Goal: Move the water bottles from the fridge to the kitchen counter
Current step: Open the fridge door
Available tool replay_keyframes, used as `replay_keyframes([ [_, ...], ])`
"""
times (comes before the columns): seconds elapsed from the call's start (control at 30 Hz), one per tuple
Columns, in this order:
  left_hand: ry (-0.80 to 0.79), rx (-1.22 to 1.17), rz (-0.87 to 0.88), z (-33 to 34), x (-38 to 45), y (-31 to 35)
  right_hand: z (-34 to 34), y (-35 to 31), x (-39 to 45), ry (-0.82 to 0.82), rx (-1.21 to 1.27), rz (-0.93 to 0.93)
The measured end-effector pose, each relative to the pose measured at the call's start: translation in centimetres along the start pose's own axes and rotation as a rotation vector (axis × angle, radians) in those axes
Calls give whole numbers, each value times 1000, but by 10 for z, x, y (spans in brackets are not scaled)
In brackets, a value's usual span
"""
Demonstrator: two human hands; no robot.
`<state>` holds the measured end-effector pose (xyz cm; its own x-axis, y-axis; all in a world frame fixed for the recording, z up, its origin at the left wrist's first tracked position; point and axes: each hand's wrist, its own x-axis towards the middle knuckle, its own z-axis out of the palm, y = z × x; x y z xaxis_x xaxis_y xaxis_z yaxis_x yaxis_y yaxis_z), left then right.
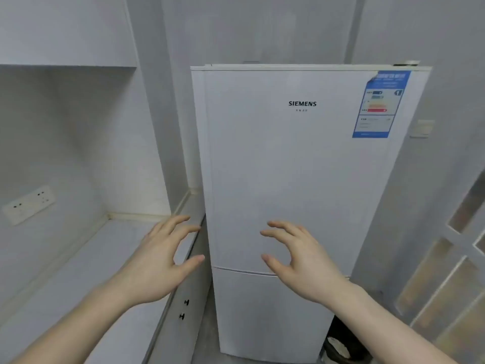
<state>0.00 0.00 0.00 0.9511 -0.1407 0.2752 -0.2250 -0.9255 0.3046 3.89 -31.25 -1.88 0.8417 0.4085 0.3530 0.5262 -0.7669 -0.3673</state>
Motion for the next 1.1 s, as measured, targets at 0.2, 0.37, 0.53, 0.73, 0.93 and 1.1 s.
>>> replay_keyframes([
  [0.2, -63, -145, 27, 12, 92, -30, 4, 21, 43, 57, 39, 114],
  [0.37, 4, -307, -26, 18, 178, -47, -2, 58, 86, 185, 56, 173],
  [0.53, 176, -529, -251, 40, 247, -54, -1, 102, 128, 294, 4, 170],
  [0.73, 416, -798, -395, 74, 290, -64, 20, 139, 164, 422, -57, 121],
  [0.93, 435, -872, -350, 91, 291, -69, 50, 153, 177, 510, -91, 76],
  [1.1, 438, -871, -332, 94, 289, -70, 58, 150, 179, 526, -83, 99],
])
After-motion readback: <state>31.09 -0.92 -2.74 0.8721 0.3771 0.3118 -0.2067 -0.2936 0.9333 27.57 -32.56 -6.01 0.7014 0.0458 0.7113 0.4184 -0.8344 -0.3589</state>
